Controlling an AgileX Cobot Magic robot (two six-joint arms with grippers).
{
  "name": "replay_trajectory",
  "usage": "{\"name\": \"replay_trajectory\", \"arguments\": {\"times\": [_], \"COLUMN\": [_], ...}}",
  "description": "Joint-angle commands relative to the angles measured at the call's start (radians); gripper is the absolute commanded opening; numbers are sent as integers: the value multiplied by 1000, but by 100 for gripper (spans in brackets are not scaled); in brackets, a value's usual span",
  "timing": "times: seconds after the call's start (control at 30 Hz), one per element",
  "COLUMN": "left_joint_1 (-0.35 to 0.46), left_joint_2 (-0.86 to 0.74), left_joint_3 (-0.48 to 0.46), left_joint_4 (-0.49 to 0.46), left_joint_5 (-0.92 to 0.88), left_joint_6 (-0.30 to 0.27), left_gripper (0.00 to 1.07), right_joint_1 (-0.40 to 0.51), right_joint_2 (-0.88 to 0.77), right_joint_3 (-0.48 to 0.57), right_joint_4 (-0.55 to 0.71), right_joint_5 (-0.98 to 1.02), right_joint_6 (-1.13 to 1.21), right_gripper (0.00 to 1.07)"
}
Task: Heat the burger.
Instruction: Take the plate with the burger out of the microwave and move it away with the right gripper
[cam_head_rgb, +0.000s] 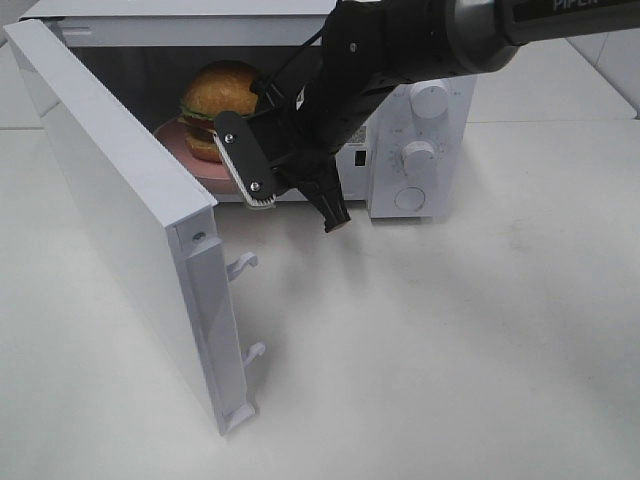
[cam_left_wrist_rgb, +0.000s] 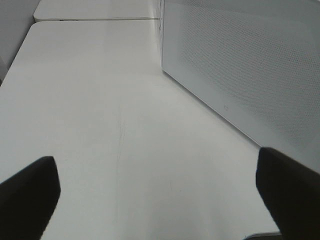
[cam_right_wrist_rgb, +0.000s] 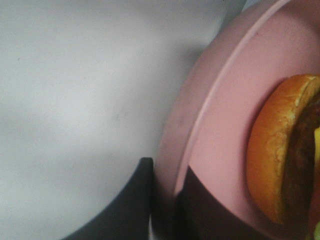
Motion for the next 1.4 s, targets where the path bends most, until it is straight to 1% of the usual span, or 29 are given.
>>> {"name": "replay_trajectory", "arguments": {"times": [0.03, 0.07, 0.17, 0.4, 0.47, 0.5, 0.57, 0.67, 0.73, 0.83, 0.9, 0.93, 1.0, 1.03, 1.07, 1.1, 1.13, 1.17, 1.2, 1.27, 1.37, 1.4], "left_joint_1": [4, 4, 4, 4, 4, 4, 4, 4, 4, 4, 4, 4, 4, 4, 4, 4, 4, 4, 4, 4, 4, 4], "left_joint_2": [-5, -5, -5, -5, -5, -5, -5, -5, -5, -5, -5, -5, -5, -5, -5, -5, -5, -5, -5, -5, -5, -5], "left_joint_3": [1, 1, 1, 1, 1, 1, 1, 1, 1, 1, 1, 1, 1, 1, 1, 1, 1, 1, 1, 1, 1, 1], "left_joint_4": [4, 4, 4, 4, 4, 4, 4, 4, 4, 4, 4, 4, 4, 4, 4, 4, 4, 4, 4, 4, 4, 4], "left_joint_5": [2, 2, 2, 2, 2, 2, 2, 2, 2, 2, 2, 2, 2, 2, 2, 2, 2, 2, 2, 2, 2, 2], "left_joint_6": [-9, -9, -9, -9, -9, -9, -9, -9, -9, -9, -9, -9, -9, -9, -9, -9, -9, -9, -9, -9, -9, -9], "left_gripper": [100, 100, 100, 100, 100, 100, 100, 100, 100, 100, 100, 100, 100, 100, 100, 100, 100, 100, 100, 100, 100, 100], "right_joint_1": [-9, -9, -9, -10, -21, -21, -35, -39, -45, -45, -45, -45, -45, -45, -45, -45, -45, -45, -45, -45, -45, -45], "right_joint_2": [-57, -57, -88, -124, -147, -147, -179, -187, -221, -233, -277, -277, -315, -315, -330, -359, -359, -388, -388, -431, -447, -479], "right_joint_3": [33, 33, 75, 118, 140, 140, 179, 192, 250, 266, 325, 325, 374, 374, 392, 431, 431, 465, 465, 519, 534, 572], "right_joint_4": [36, 36, 79, 93, 133, 133, 133, 132, 132, 132, 132, 132, 132, 132, 132, 132, 132, 132, 132, 132, 132, 132], "right_joint_5": [-73, -73, -97, -108, -107, -107, -105, -107, -115, -115, -115, -115, -127, -127, -132, -149, -149, -166, -166, -186, -192, -202], "right_joint_6": [-62, -62, -107, -117, -155, -155, -160, -160, -178, -186, -198, -198, -201, -201, -204, -204, -204, -204, -204, -204, -204, -204], "right_gripper": [0, 0, 0, 0, 0, 0, 0, 0, 0, 0, 0, 0, 0, 0, 0, 0, 0, 0, 0, 0, 0, 0]}}
